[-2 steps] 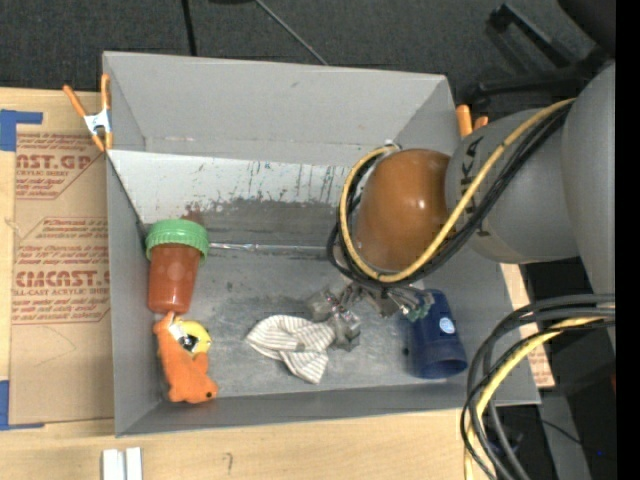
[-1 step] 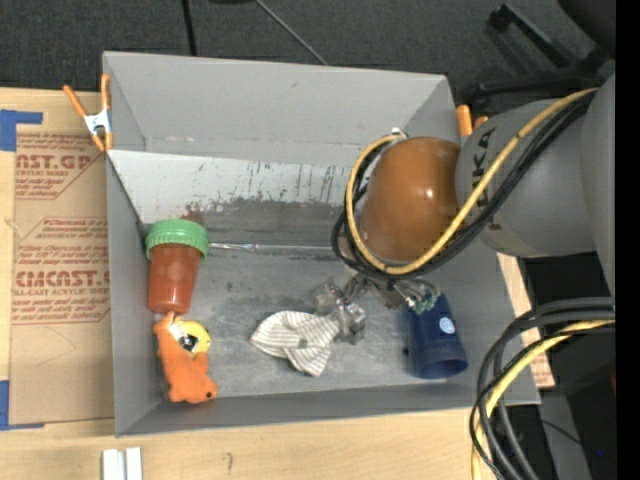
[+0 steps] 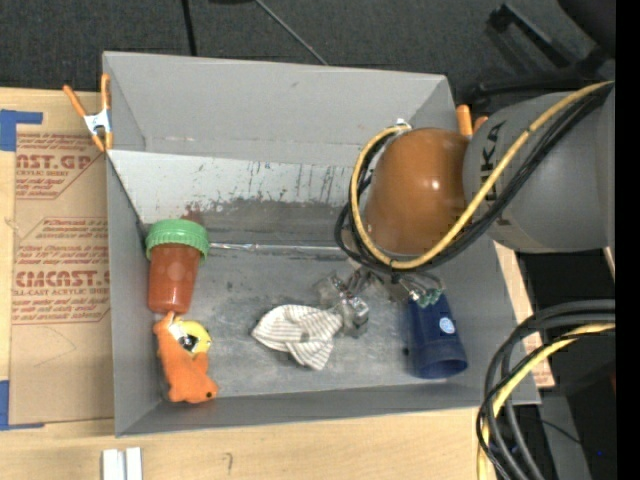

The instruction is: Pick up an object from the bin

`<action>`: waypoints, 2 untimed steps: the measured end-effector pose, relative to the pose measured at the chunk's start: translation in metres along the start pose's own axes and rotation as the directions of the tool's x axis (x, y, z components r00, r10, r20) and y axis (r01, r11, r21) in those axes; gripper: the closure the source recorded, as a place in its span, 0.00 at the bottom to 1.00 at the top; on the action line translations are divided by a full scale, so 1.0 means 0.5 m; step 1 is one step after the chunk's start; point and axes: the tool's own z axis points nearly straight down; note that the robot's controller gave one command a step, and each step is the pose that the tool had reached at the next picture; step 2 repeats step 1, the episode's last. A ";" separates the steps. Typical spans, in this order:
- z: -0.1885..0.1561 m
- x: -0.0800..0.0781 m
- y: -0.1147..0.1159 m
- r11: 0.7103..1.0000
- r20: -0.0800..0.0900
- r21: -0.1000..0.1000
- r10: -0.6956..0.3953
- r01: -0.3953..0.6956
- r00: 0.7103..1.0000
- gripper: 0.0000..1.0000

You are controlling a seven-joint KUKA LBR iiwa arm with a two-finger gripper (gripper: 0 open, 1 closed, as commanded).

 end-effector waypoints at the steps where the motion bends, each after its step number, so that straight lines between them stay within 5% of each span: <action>1: -0.016 0.000 0.001 1.000 0.000 0.000 0.000 0.000 1.000 1.00; 2: -0.016 0.000 0.001 1.000 0.000 0.000 0.000 0.000 1.000 1.00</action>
Offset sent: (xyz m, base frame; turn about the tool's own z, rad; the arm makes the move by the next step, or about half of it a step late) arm 0.0000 -0.0001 0.0233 0.0000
